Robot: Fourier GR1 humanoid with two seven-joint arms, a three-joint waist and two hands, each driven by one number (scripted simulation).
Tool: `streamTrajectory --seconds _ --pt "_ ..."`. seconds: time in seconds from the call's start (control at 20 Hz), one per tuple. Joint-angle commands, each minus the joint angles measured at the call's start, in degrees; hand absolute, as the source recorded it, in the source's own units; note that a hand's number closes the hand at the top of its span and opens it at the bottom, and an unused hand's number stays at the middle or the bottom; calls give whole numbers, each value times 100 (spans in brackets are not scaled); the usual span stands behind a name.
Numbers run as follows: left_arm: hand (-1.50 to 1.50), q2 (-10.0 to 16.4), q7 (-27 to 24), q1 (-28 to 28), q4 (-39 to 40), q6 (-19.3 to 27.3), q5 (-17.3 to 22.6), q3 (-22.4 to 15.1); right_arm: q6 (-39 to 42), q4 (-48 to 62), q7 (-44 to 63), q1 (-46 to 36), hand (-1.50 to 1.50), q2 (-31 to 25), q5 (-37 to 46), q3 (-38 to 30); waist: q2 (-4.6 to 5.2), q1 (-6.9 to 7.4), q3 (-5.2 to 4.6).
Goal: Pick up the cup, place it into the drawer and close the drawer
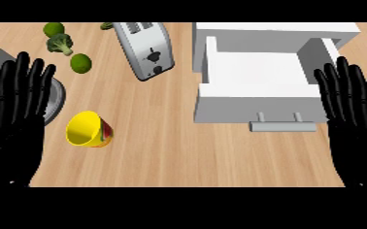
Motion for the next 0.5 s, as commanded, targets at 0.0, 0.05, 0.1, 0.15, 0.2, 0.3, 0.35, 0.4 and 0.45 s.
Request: streamTrajectory --seconds 0.0,0.05,0.1,0.15,0.2,0.3,0.35,0.4,0.45 --pt "-150 159 -84 43 55 -281 469 335 -18 18 -47 120 -150 76 218 222 -73 56 205" --pt "-150 164 -410 -40 559 -364 519 471 113 -234 302 76 -150 -131 -10 -15 -70 22 205" --pt "-150 208 -296 228 281 -515 630 430 86 421 -192 -133 -150 -17 108 -13 -68 71 208" --pt "-150 543 168 -197 161 -684 1219 978 -92 -118 606 -435 -150 47 51 79 -74 68 205" --pt "-150 213 275 35 -233 -412 528 259 46 -370 300 193 -150 94 -32 158 -81 39 210" --pt "-150 -206 337 465 79 -505 1362 245 350 -43 553 -20 -150 55 -617 152 -79 91 208" --pt "-150 80 297 281 357 -710 1804 779 224 -70 451 218 -150 218 -491 280 -73 55 206" --pt "-150 -212 -81 332 622 -590 1352 391 239 66 725 -284 -150 99 -569 123 -66 56 206" --pt "-150 -316 -174 247 764 -531 1216 276 348 -37 707 -159 -150 22 -840 -95 -69 32 208"
